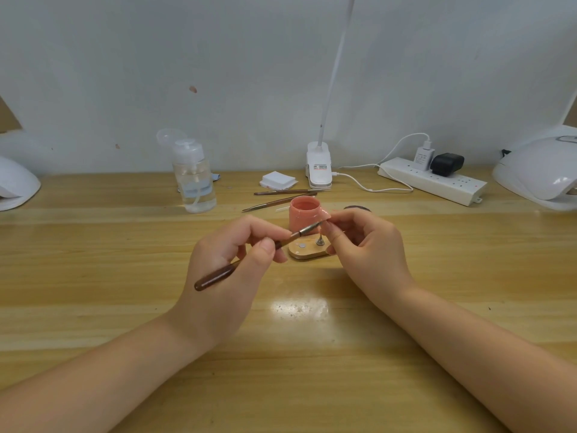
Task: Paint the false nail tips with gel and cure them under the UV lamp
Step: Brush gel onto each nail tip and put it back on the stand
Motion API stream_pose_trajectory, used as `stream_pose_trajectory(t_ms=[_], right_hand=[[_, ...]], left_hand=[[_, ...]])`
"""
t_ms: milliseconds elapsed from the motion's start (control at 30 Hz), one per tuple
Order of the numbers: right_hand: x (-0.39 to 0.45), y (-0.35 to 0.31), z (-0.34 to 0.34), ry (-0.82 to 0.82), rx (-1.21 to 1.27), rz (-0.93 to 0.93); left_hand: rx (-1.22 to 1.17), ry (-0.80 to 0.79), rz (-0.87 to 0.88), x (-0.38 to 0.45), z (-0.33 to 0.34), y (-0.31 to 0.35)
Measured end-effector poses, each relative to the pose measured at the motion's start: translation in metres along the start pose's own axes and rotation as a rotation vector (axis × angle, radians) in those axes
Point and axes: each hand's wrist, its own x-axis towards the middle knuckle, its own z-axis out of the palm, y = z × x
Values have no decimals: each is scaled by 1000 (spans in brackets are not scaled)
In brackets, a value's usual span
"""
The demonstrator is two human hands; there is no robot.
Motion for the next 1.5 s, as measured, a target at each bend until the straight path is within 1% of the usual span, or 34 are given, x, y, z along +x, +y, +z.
stream_pose_trajectory(t_ms=[100,200,333,433,533,633,767,933,1033,1133,1267,1367,1500], right_hand=[[1,1,1,13,-14,-2],[0,3,0,9,-17,-13],[0,3,-1,18,-21,-23],[0,3,-1,6,-43,-41],[-1,4,-1,1,-68,-54],[-1,3,-1,-5,-83,-75],[-1,3,-1,3,-97,-73],[-1,3,-1,6,-107,-82],[-1,3,-1,11,-124,-98],[-1,3,-1,11,-126,-96],[-1,3,-1,7,-131,-106],[-1,2,-1,7,-135,-113],[-1,1,-1,7,-130,-101]], left_hand=[[-12,18,-25,2,2,0],[25,-4,-44,2,3,0],[61,-33,-3,1,1,0],[44,-10,5,1,0,1],[39,10,-21,2,3,2],[59,-6,-47,3,3,1],[84,-26,-12,2,0,0],[93,7,1,3,1,0],[111,-16,-22,4,0,-2],[128,-43,4,3,-1,-2],[117,-15,14,3,-1,0],[114,4,-10,4,0,1],[121,-47,-8,4,0,0]])
